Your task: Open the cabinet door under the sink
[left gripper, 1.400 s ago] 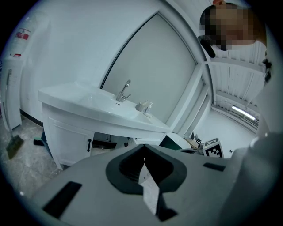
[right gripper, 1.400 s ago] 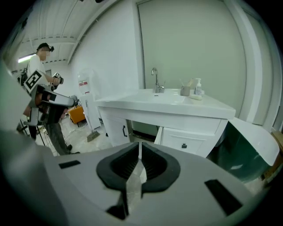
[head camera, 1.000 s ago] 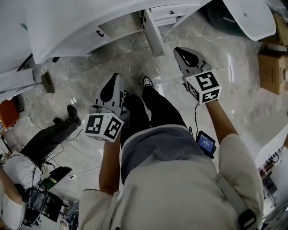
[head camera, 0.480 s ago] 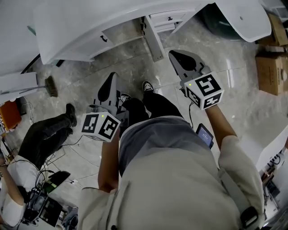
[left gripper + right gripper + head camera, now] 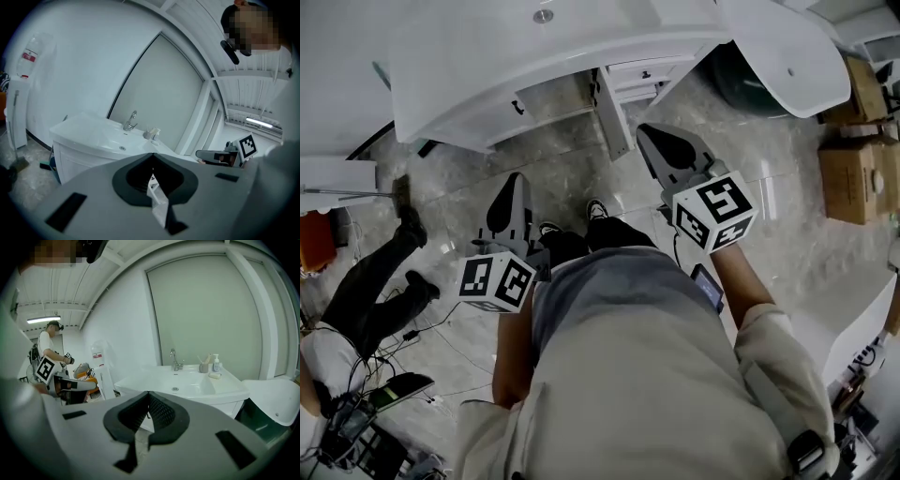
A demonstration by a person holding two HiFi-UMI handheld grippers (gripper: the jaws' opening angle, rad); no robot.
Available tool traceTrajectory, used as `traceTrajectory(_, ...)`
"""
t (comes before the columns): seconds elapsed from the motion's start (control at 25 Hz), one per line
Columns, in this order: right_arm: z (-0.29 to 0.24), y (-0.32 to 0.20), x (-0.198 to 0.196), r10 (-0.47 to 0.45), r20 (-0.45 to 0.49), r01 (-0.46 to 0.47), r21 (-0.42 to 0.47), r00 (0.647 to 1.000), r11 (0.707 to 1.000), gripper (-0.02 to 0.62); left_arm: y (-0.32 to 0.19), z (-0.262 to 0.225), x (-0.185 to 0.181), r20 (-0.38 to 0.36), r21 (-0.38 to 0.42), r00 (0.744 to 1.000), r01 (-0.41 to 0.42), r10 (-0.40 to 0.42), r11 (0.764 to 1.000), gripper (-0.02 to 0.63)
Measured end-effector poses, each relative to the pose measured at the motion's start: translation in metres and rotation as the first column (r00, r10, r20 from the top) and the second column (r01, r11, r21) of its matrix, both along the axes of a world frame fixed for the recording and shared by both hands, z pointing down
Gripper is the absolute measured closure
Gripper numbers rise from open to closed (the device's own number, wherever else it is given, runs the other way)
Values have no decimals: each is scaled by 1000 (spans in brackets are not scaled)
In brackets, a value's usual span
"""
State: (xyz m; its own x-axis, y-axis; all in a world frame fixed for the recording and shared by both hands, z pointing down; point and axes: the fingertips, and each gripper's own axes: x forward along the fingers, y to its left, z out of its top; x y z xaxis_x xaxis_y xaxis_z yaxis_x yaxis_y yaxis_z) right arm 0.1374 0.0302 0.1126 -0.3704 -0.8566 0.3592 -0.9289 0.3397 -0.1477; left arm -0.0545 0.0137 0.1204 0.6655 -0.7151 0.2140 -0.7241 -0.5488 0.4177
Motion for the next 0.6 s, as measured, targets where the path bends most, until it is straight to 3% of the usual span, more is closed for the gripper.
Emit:
traceTrajectory(0.12,-16,6,-4,-19,11,19,15,1000,1000,584,8,-22,-2,-40,18,999,15,-14,1000,604)
traceTrajectory(0.32,-39,11,-11,-25,22,24,61,999,998,583,8,-42,-16,-16,78,998,68,-67,995,605)
traceTrajectory(0.6,-53,30,-26,-34,33,32,77,999,997,583,11,-52,-62,-8,87,980,199,-199,976,609)
